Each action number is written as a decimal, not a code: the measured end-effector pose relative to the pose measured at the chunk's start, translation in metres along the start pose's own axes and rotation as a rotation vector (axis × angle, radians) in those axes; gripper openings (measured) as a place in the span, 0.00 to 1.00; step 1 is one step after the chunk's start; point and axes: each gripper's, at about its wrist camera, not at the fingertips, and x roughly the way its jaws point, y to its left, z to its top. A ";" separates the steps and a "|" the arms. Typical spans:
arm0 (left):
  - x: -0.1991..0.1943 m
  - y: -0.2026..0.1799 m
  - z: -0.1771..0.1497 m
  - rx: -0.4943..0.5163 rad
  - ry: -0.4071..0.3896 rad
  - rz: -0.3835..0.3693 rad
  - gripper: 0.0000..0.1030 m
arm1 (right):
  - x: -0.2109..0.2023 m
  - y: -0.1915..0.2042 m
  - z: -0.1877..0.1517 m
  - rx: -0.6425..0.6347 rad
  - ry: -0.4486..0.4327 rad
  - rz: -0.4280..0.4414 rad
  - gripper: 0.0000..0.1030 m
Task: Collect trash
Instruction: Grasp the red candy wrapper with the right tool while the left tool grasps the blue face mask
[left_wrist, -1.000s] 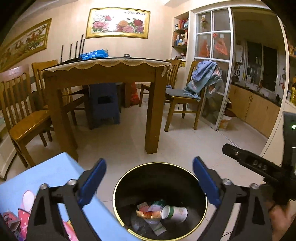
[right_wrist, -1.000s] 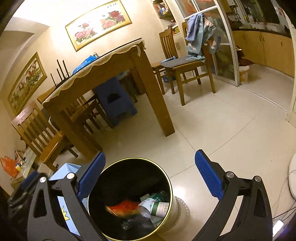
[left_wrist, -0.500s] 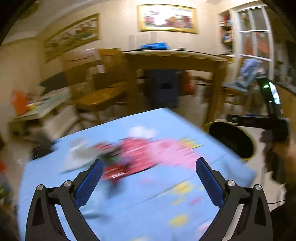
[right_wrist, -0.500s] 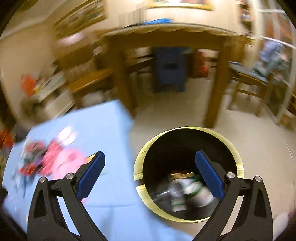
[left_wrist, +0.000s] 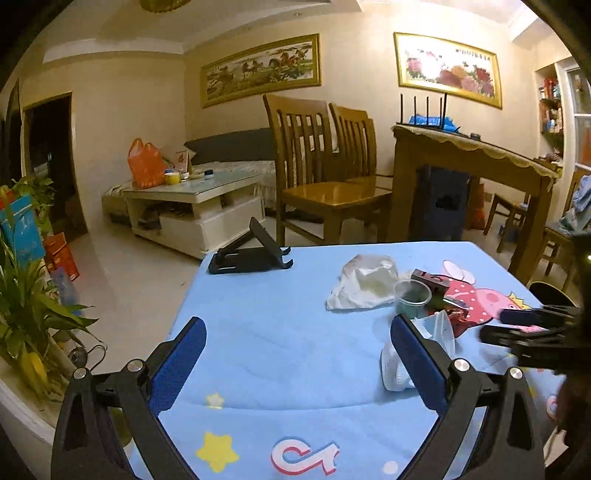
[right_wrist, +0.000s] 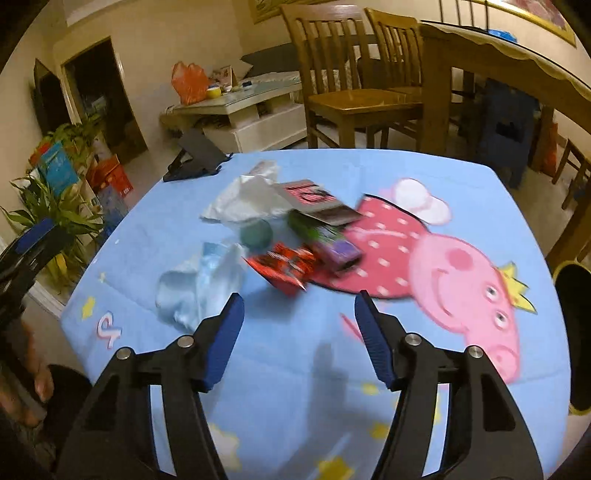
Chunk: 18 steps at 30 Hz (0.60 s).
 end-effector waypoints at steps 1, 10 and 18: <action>-0.001 0.003 -0.001 -0.008 -0.003 -0.014 0.94 | 0.005 0.002 0.003 -0.010 0.004 -0.021 0.57; 0.006 0.020 0.000 -0.109 0.014 -0.081 0.94 | 0.051 0.007 0.020 0.015 0.079 -0.017 0.31; 0.009 0.013 -0.002 -0.101 0.027 -0.091 0.94 | 0.056 0.015 0.021 -0.032 0.057 -0.087 0.64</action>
